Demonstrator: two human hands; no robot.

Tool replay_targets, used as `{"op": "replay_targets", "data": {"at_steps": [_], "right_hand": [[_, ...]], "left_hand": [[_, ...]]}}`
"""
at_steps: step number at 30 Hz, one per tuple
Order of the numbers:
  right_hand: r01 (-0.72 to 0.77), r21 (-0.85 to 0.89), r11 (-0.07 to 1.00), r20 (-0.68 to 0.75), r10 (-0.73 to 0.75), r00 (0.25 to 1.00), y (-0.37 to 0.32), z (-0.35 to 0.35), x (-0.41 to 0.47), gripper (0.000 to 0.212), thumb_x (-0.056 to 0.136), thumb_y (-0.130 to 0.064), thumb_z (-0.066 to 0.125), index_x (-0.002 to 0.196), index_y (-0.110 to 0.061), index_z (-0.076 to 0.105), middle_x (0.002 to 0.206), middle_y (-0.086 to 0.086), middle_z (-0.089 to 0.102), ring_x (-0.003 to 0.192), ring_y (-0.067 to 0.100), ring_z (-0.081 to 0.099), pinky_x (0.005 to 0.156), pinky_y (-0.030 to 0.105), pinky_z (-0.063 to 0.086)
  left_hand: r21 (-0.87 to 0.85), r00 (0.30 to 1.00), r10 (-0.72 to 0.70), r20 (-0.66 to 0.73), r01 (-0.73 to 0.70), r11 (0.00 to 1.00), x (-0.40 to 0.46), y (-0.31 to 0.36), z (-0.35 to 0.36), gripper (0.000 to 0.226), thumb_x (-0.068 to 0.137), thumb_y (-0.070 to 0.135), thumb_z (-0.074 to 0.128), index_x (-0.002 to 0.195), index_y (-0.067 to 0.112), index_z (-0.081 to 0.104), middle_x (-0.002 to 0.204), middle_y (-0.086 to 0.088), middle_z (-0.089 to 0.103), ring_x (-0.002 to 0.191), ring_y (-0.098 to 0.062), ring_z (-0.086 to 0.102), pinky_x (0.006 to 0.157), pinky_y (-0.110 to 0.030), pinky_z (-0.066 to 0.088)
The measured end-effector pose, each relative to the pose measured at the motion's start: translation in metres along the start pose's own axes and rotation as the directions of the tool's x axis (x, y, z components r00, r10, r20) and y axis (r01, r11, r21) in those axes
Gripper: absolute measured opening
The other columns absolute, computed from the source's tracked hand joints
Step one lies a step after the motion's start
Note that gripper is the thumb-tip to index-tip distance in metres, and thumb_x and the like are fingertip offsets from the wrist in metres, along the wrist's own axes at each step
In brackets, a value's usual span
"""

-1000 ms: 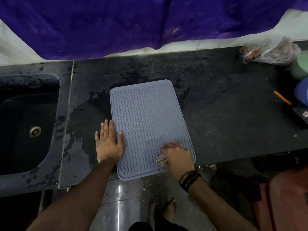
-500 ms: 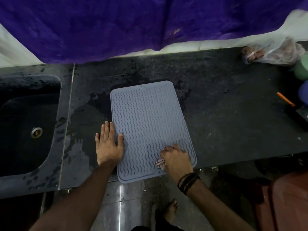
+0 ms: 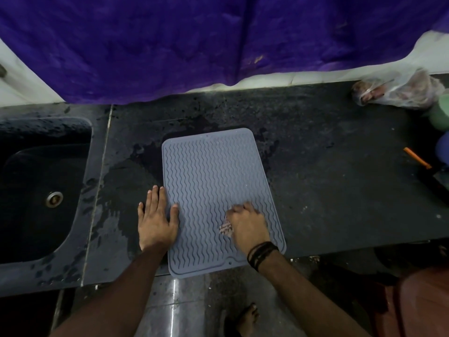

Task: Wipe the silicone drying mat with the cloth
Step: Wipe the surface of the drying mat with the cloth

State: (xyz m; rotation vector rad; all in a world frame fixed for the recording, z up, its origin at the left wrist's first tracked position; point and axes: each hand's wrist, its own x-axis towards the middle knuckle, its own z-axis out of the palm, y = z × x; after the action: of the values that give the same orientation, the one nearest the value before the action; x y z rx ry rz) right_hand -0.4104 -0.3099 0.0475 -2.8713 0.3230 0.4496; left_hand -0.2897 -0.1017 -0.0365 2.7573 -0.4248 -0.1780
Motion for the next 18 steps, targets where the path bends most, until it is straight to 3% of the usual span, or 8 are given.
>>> {"op": "replay_targets", "data": {"at_steps": [4,10,12,18], "right_hand": [[0.020,-0.008,1.000,0.035,-0.019,0.999,0.001,0.008,-0.017,0.036,0.089,-0.022,0.061,0.124,-0.015,0.057,0.132,0.005,0.053,0.126,0.025,0.041,0.099,0.041,0.045],[0.015,-0.008,1.000,-0.077,-0.015,0.997,-0.001,-0.020,0.011,0.018,0.086,-0.014,0.064,0.104,-0.017,0.066,0.109,0.004,0.065,0.108,0.021,0.052,0.081,0.035,0.053],[0.008,-0.010,1.000,-0.121,-0.009,0.993,-0.003,-0.027,0.031,0.024,0.084,-0.012,0.065,0.108,-0.016,0.065,0.110,0.004,0.064,0.111,0.023,0.051,0.083,0.037,0.052],[0.011,-0.042,0.999,-0.060,-0.013,0.998,-0.005,-0.017,0.044,0.027,0.085,-0.007,0.061,0.111,-0.012,0.063,0.119,0.007,0.061,0.116,0.026,0.048,0.085,0.039,0.051]], "left_hand": [[-0.006,1.000,0.001,-0.005,-0.001,1.000,0.000,0.001,0.000,0.076,0.096,0.057,0.018,0.160,0.016,0.017,0.167,-0.003,0.012,0.155,-0.017,0.007,0.126,-0.044,0.001],[0.004,1.000,0.002,0.002,-0.002,1.000,-0.001,-0.001,0.001,0.075,0.097,0.056,0.018,0.160,0.016,0.015,0.168,-0.001,0.010,0.155,-0.016,0.005,0.126,-0.043,0.001],[0.007,1.000,0.003,0.000,-0.003,1.000,-0.001,-0.001,0.002,0.076,0.097,0.057,0.017,0.160,0.017,0.015,0.168,-0.001,0.010,0.155,-0.015,0.004,0.126,-0.043,0.001],[0.008,1.000,-0.005,0.001,0.005,1.000,0.000,-0.003,0.001,0.075,0.097,0.058,0.017,0.160,0.018,0.014,0.168,0.000,0.010,0.155,-0.015,0.005,0.126,-0.042,0.001]]}}
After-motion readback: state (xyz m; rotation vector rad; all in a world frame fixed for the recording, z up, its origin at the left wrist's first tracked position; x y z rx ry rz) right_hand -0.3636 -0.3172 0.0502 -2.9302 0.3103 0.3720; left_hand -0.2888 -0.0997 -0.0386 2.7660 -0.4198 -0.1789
